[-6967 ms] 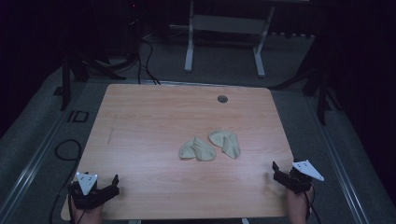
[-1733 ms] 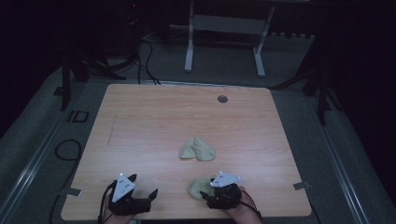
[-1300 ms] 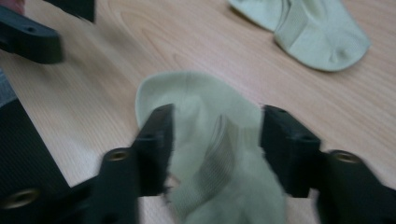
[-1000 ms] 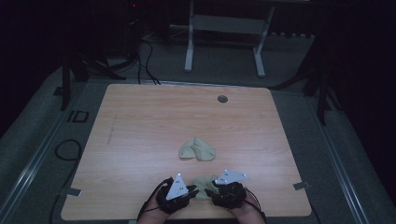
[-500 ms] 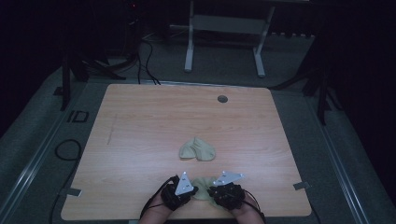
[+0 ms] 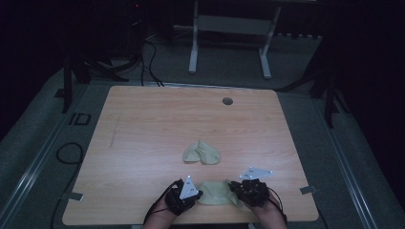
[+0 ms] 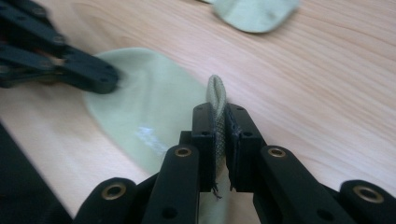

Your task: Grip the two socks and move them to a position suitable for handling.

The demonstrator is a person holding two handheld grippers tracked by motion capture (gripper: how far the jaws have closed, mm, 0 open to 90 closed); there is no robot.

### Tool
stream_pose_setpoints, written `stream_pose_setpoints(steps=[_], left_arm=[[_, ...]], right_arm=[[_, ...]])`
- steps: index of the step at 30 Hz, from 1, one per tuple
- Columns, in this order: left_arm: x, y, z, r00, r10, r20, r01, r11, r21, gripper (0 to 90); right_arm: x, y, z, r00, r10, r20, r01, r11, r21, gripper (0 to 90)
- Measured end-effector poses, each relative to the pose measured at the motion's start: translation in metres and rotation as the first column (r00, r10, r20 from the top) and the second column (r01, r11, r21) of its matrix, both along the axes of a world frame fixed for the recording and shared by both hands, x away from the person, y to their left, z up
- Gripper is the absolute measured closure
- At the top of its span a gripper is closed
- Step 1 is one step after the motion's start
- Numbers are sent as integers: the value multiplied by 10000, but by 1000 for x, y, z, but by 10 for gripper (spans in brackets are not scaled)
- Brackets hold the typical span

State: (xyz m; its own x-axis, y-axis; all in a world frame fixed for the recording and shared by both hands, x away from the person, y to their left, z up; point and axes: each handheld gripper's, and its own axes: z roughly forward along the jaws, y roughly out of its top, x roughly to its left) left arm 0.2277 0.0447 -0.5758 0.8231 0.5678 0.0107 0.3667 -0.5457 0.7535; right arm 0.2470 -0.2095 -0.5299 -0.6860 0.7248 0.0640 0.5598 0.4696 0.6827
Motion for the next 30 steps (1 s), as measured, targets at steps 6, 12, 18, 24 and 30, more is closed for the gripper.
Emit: stream_pose_setpoints(steps=[6,12,18,24,30], left_arm=[[0,0,0,10000,-38,57,37,10000,85,892],[0,-1,0,10000,-20,56,20,10000,64,892],[0,-1,0,10000,-10,24,10,10000,47,892],[0,-1,0,10000,9,30,-9,10000,43,892],[1,-1,0,10000,-16,-10,16,10000,32,892]], right_arm=[[13,-15,1,9989,-464,-22,464,9988,-138,826],[20,-29,-7,9957,-862,-346,862,9963,-33,778],[21,-32,0,9951,-986,-66,986,9951,24,811],[22,-22,-9,9979,-606,-240,602,9981,-162,895],[25,-18,-24,9965,-678,-483,653,9965,-523,895]])
